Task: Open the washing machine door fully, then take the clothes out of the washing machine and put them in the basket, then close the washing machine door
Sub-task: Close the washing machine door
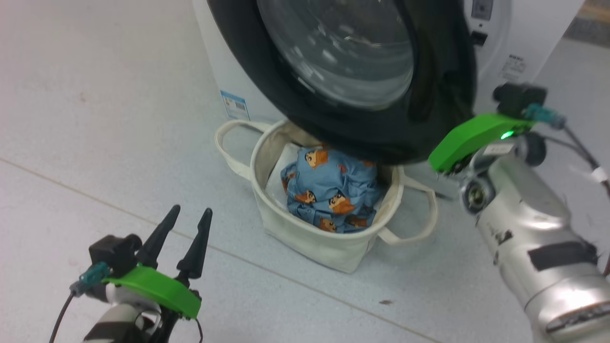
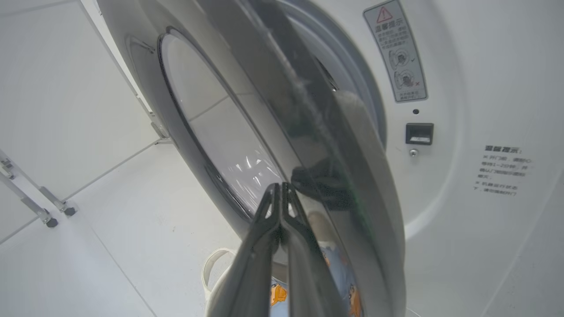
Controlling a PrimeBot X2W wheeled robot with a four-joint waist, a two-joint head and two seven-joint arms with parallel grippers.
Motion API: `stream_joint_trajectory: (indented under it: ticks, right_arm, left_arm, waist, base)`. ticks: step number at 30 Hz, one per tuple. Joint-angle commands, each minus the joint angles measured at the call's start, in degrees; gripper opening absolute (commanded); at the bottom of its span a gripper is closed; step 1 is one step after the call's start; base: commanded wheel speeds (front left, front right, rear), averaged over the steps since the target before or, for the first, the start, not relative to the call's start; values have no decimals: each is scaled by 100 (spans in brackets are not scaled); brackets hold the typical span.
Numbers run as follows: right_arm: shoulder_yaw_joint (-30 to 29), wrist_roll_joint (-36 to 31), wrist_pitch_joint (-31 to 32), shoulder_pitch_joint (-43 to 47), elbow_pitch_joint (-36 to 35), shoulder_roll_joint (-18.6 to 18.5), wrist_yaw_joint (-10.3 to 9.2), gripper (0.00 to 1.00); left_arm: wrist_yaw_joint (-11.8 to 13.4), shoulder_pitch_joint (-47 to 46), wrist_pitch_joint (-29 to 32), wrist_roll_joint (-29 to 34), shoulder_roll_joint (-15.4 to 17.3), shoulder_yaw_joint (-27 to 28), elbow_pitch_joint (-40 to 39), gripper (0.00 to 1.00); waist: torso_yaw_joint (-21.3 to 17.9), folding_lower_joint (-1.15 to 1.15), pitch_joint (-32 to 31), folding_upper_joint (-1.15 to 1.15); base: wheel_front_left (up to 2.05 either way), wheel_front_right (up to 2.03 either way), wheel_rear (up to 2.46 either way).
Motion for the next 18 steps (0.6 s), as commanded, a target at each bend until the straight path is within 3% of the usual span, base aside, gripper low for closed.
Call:
stream_joint_trajectory:
  ticks: [1,18]
  right_arm:
    - [-126,-83,-70,-339,-92,0,-2,0]
    - [-1771,-1041,-71,-1140,275,-271,-2,0]
  left_arm:
    - [-32,-334,-70,61,107,244,-193,100]
    - [-33,-662,-70,109,16,211,-281,100]
  waist:
    - [-28,0,158,0]
    - [177,0,894,0]
  base:
    - [0,0,0]
    - [0,0,0]
